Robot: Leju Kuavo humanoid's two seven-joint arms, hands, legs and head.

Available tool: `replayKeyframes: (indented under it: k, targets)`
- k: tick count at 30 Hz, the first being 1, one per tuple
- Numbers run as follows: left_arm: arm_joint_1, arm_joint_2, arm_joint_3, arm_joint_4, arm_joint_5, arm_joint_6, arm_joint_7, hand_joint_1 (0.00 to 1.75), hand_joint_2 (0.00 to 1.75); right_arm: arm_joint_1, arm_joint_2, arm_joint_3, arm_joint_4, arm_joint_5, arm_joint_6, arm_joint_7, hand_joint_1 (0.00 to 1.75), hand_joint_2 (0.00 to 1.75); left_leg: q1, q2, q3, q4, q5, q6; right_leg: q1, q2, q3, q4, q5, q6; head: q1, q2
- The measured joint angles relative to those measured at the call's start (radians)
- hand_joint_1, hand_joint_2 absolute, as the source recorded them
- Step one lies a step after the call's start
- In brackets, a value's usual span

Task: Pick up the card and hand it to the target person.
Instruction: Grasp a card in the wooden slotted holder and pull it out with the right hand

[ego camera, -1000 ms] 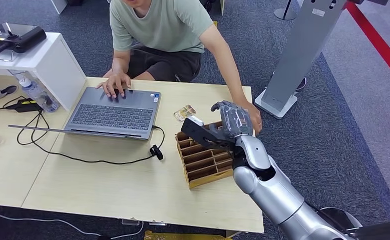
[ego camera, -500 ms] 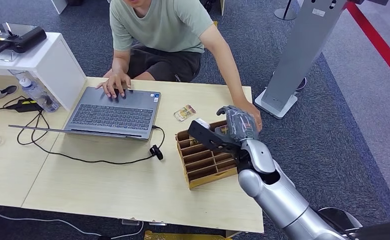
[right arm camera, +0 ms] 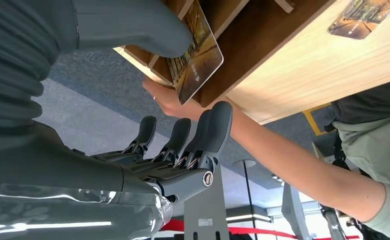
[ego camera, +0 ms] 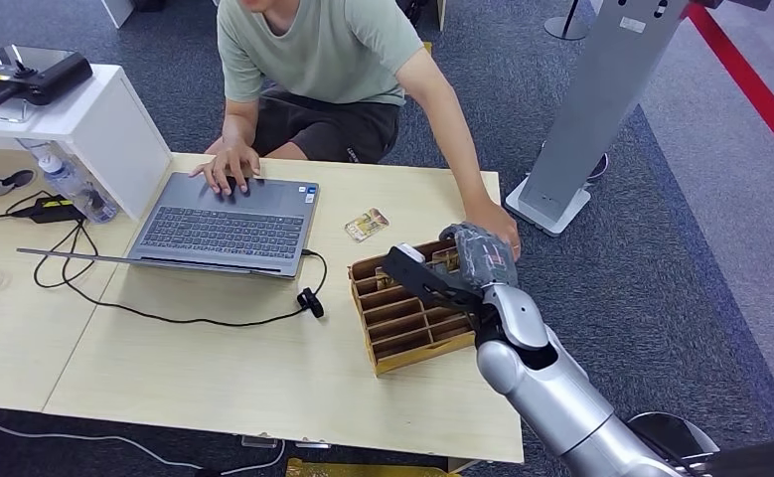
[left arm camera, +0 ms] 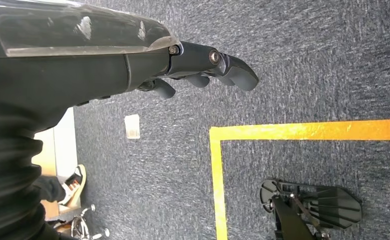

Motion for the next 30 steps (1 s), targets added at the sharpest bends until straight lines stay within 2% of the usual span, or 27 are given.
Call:
replayKeyframes:
  k: [24,30]
  targets:
    - [0.0,-0.002,0.0,0.0,0.0,0.0,-0.001,0.0,1.75,0.003,0.011,0.001,0.064,-0.002,-0.008,-0.025,0.8,1.75,0.0,0.0,0.0,0.0,0.0,0.0,0.0,0.0,0.0,0.0,0.0,0.0,0.0,0.0]
    - [0.0,-0.003,0.0,0.0,0.0,0.0,-0.001,0.0,1.75,0.007,0.013,0.002,0.064,-0.006,-0.004,-0.025,0.92,1.75,0.0,0.0,0.0,0.0,0.0,0.0,0.0,0.0,0.0,0.0,0.0,0.0,0.0,0.0]
